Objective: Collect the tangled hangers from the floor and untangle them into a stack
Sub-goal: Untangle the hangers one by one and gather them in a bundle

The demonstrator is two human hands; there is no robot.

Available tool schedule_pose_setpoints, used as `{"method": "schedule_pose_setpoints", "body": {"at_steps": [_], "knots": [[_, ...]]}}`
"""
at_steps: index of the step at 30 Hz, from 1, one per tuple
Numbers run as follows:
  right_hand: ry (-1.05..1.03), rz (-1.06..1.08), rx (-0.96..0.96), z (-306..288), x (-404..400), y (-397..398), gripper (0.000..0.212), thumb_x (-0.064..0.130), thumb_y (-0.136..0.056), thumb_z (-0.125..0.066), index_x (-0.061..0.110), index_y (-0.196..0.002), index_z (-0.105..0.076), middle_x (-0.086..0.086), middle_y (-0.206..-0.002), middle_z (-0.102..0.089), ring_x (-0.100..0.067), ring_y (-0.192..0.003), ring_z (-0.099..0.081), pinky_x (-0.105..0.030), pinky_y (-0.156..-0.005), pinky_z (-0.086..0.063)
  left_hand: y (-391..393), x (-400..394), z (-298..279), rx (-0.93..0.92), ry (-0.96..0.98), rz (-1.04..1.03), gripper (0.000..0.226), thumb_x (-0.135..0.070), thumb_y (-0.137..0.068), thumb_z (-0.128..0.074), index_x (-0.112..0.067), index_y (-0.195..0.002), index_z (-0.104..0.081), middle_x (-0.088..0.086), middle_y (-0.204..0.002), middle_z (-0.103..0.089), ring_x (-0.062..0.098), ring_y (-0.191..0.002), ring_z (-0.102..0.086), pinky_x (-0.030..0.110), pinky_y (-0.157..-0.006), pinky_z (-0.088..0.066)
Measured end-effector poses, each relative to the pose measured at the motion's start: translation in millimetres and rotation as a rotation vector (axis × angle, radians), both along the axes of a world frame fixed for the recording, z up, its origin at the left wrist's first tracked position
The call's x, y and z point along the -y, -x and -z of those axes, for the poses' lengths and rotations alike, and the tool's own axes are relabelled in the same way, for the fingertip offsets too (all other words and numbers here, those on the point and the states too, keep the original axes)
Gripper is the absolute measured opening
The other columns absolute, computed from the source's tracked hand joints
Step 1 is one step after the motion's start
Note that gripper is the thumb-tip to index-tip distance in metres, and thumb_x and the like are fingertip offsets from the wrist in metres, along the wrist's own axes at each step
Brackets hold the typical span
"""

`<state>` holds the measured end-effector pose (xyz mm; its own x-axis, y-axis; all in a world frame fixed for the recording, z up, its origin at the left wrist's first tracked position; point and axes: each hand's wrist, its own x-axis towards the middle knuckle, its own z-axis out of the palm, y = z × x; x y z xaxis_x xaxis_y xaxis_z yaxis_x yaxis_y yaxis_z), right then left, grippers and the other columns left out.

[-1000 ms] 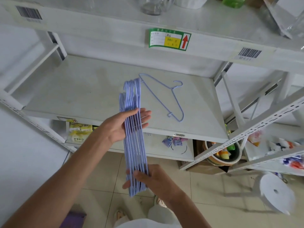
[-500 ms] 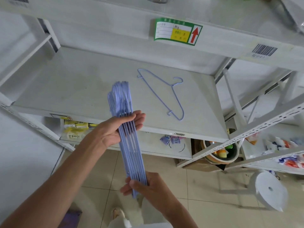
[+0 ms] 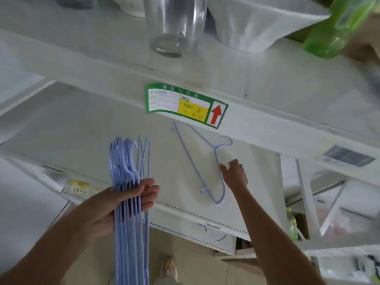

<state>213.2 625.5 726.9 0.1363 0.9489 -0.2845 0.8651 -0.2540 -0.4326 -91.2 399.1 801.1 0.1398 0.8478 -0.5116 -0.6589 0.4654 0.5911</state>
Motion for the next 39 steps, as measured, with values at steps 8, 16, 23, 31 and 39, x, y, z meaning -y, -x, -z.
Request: {"method": "schedule_pose_setpoints", "body": {"at_steps": [8, 16, 23, 31, 39], "knots": [[0.106, -0.353, 0.173, 16.4, -48.0, 48.0, 0.05, 0.041, -0.099, -0.059, 0.006, -0.133, -0.058, -0.019, -0.136, -0.061, -0.038, -0.127, -0.058, -0.041, -0.102, -0.047, -15.7, 0.1, -1.6, 0.034, 0.038, -0.211, 0.031, -0.006, -0.089, -0.058, 0.002, -0.114, -0.075, 0.02, -0.121, -0.074, 0.027, -0.105, -0.076, 0.033, -0.076, -0.064], [-0.005, -0.087, -0.724, -0.9, 52.8, 71.9, 0.013, 0.012, -0.101, -0.054, 0.004, -0.097, -0.063, -0.015, -0.077, -0.071, -0.023, -0.043, -0.046, -0.026, -0.041, -0.038, -4.2, 15.2, -4.2, 0.032, 0.028, -0.204, 0.033, -0.007, -0.091, -0.061, 0.0, -0.12, -0.073, 0.019, -0.129, -0.071, 0.028, -0.114, -0.072, 0.032, -0.081, -0.063], [-0.222, -0.307, -0.605, -45.2, 216.3, 95.3, 0.022, 0.025, -0.102, -0.051, 0.027, -0.08, -0.055, 0.008, -0.07, -0.071, -0.01, -0.051, -0.063, -0.032, -0.054, -0.052, -4.6, 32.8, -2.1, 0.005, -0.004, -0.116, 0.047, -0.016, -0.085, -0.068, -0.003, -0.13, -0.065, 0.016, -0.13, -0.071, 0.026, -0.116, -0.071, 0.033, -0.088, -0.063], [-0.235, -0.249, -0.296, -32.6, 367.3, 143.4, 0.03, 0.037, -0.109, -0.031, 0.038, -0.136, -0.045, -0.009, -0.082, -0.072, -0.034, -0.073, -0.069, -0.043, -0.06, -0.054, -18.3, 111.5, 18.7, 0.005, 0.029, 0.181, 0.049, -0.016, -0.085, -0.07, -0.004, -0.132, -0.064, 0.01, -0.131, -0.072, 0.019, -0.107, -0.073, 0.033, -0.094, -0.055], [0.465, -0.1, -1.328, -57.9, 472.7, 124.2, 0.04, 0.03, -0.105, -0.059, -0.001, -0.13, -0.053, -0.027, -0.105, -0.076, -0.039, -0.089, -0.076, -0.043, -0.079, -0.064, -30.0, 162.9, 15.4, -0.024, -0.065, 0.098, 0.033, -0.007, -0.088, -0.071, 0.002, -0.12, -0.069, 0.014, -0.109, -0.079, 0.026, -0.105, -0.076, 0.03, -0.079, -0.063]]}}
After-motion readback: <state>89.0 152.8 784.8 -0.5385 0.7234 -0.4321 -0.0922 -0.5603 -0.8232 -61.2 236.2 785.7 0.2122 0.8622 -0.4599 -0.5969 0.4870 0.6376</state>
